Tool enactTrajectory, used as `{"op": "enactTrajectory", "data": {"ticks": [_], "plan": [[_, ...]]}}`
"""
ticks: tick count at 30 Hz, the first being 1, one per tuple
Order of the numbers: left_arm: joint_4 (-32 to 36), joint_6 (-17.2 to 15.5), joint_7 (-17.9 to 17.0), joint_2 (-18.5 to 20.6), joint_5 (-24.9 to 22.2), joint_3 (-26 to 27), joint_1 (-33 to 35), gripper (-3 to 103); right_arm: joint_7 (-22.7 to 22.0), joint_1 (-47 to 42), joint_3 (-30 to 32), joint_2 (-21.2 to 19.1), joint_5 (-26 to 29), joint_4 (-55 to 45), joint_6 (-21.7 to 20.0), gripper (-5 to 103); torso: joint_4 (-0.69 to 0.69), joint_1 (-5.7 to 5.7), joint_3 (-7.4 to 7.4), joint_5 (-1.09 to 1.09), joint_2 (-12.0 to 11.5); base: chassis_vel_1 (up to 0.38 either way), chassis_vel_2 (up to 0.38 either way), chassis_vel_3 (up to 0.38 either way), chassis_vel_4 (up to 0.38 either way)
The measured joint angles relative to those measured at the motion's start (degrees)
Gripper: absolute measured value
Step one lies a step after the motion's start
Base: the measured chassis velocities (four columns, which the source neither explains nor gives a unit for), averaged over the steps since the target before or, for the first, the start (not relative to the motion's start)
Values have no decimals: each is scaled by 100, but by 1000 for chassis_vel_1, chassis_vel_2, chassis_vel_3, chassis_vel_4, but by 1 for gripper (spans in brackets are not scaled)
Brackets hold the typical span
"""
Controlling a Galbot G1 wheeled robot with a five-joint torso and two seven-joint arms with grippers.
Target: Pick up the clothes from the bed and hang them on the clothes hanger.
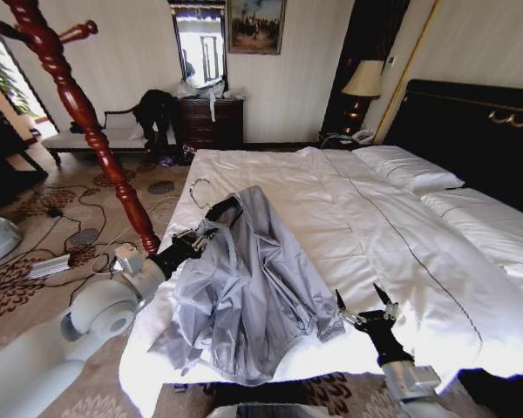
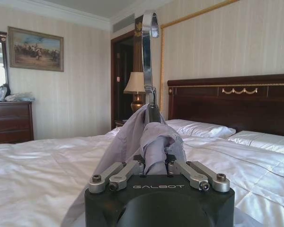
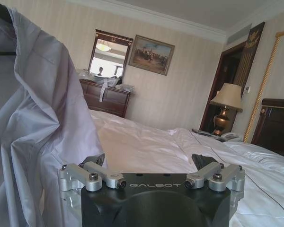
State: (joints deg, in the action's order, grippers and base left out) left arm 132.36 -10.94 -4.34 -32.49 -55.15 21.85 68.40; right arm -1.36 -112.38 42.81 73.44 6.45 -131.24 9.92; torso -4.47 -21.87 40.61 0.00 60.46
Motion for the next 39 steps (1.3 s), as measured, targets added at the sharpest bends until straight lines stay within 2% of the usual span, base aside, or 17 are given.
{"op": "enactTrajectory", "data": {"ticks": [8,13,18,28,31,35,36,37,39], "plan": [[93,2,-27,-224,314,221,518,16,-4,13,-5,-18,4,4,-5,100,1,-1,0,0,0,0,0,0,0],[184,-48,-276,-295,361,673,915,16,-9,19,-7,-26,7,6,-10,100,1,-1,0,0,0,0,0,0,0],[214,-112,-598,-374,364,890,980,16,-11,21,-8,-29,10,8,-14,100,1,-1,0,0,0,0,0,0,0],[112,-229,-806,-644,452,1092,758,16,-14,23,-11,-33,12,9,-18,100,0,-1,0,-1,0,0,0,0,0],[133,-365,-993,-595,254,1328,715,16,-16,23,-12,-35,15,9,-20,100,2,-1,0,0,0,0,0,0,0],[149,-504,-1225,-495,-29,1346,488,16,-17,24,-12,-36,16,9,-21,100,1,0,0,0,0,0,0,0,0],[150,-627,-1450,-411,-236,1233,181,16,-18,24,-12,-37,17,9,-21,100,0,-1,0,0,0,0,0,0,0],[150,-627,-1450,-411,-236,1233,181,16,-18,24,-12,-37,17,9,-21,100,0,-1,0,0,0,0,0,0,0],[119,-789,-1741,-324,-472,1006,-203,16,-18,24,-12,-37,18,9,-22,100,0,-1,0,0,0,0,0,0,0]]}}
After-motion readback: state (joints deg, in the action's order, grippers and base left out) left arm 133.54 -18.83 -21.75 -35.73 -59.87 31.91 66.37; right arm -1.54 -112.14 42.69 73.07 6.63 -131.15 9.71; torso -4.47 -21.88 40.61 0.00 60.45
